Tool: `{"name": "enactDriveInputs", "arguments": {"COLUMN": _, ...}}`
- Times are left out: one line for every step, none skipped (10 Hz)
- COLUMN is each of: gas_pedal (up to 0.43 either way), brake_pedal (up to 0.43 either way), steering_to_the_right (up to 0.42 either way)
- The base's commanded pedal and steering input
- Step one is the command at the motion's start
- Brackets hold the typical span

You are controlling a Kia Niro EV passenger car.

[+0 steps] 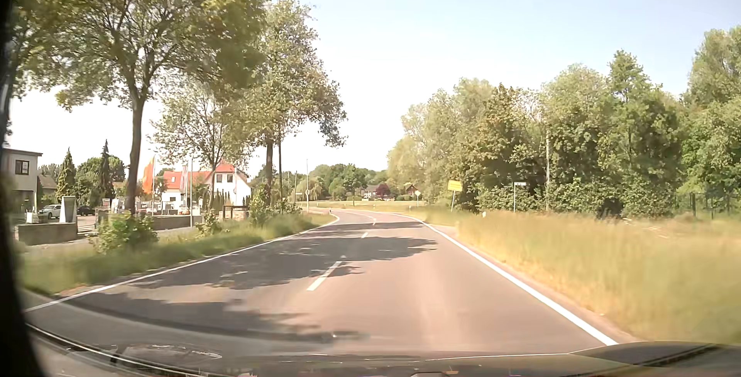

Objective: Follow the waypoints while adhering to traffic rules and regulations

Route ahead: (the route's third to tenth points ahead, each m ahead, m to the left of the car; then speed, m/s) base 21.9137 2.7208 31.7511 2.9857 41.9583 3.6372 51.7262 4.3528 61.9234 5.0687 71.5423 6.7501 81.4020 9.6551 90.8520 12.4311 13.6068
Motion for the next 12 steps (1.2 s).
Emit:
{"name": "enactDriveInputs", "arguments": {"gas_pedal": 0.130, "brake_pedal": 0.000, "steering_to_the_right": 0.000}}
{"name": "enactDriveInputs", "arguments": {"gas_pedal": 0.138, "brake_pedal": 0.000, "steering_to_the_right": 0.000}}
{"name": "enactDriveInputs", "arguments": {"gas_pedal": 0.138, "brake_pedal": 0.000, "steering_to_the_right": 0.000}}
{"name": "enactDriveInputs", "arguments": {"gas_pedal": 0.138, "brake_pedal": 0.000, "steering_to_the_right": 0.001}}
{"name": "enactDriveInputs", "arguments": {"gas_pedal": 0.138, "brake_pedal": 0.000, "steering_to_the_right": 0.000}}
{"name": "enactDriveInputs", "arguments": {"gas_pedal": 0.138, "brake_pedal": 0.000, "steering_to_the_right": 0.000}}
{"name": "enactDriveInputs", "arguments": {"gas_pedal": 0.138, "brake_pedal": 0.000, "steering_to_the_right": 0.000}}
{"name": "enactDriveInputs", "arguments": {"gas_pedal": 0.138, "brake_pedal": 0.000, "steering_to_the_right": 0.000}}
{"name": "enactDriveInputs", "arguments": {"gas_pedal": 0.138, "brake_pedal": 0.000, "steering_to_the_right": 0.000}}
{"name": "enactDriveInputs", "arguments": {"gas_pedal": 0.138, "brake_pedal": 0.000, "steering_to_the_right": 0.000}}
{"name": "enactDriveInputs", "arguments": {"gas_pedal": 0.138, "brake_pedal": 0.000, "steering_to_the_right": -0.001}}
{"name": "enactDriveInputs", "arguments": {"gas_pedal": 0.138, "brake_pedal": 0.000, "steering_to_the_right": -0.004}}
